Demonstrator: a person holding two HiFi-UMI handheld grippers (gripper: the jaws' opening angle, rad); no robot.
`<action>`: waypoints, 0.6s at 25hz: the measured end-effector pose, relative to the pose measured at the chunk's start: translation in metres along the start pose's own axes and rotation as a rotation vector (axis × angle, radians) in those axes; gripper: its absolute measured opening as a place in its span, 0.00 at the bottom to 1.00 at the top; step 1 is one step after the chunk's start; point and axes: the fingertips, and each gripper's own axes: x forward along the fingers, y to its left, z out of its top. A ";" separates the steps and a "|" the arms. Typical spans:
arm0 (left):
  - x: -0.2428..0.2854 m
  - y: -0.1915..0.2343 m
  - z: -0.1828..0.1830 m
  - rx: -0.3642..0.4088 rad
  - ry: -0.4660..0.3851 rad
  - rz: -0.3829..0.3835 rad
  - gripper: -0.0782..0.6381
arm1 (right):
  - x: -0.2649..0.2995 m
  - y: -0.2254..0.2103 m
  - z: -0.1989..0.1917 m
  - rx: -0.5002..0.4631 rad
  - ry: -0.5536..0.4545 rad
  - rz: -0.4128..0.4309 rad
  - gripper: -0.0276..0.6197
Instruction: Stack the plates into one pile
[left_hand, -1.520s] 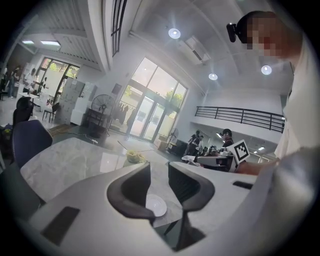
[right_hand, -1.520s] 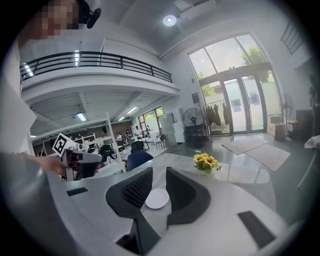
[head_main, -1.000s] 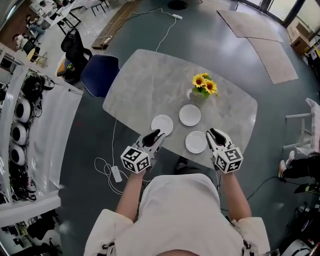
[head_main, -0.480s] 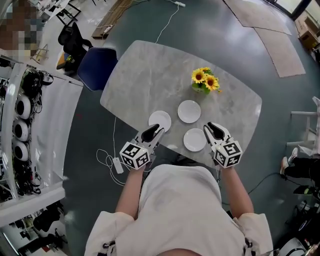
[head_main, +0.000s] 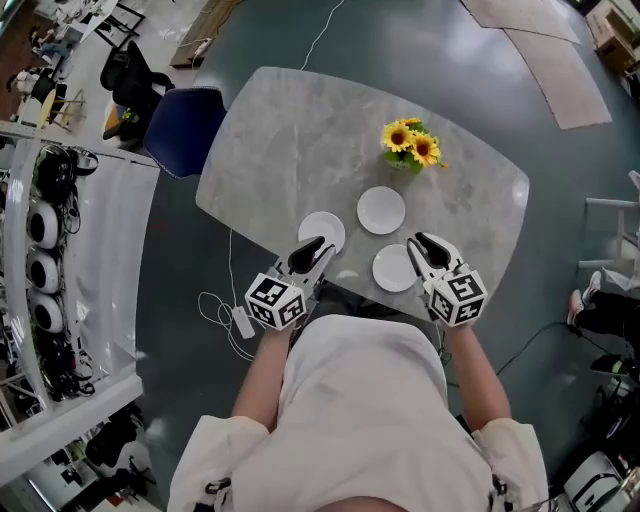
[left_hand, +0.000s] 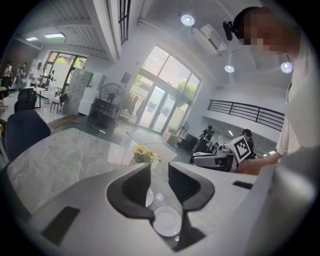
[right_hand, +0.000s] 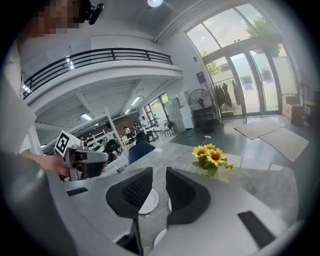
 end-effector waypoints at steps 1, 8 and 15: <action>0.001 0.002 -0.001 0.004 0.009 -0.007 0.27 | 0.002 0.001 -0.001 0.008 0.001 -0.008 0.20; 0.006 0.036 -0.004 0.039 0.068 -0.051 0.27 | 0.023 0.011 -0.011 0.036 0.025 -0.051 0.20; 0.001 0.061 -0.015 0.024 0.117 -0.083 0.27 | 0.044 0.028 -0.027 0.056 0.074 -0.079 0.20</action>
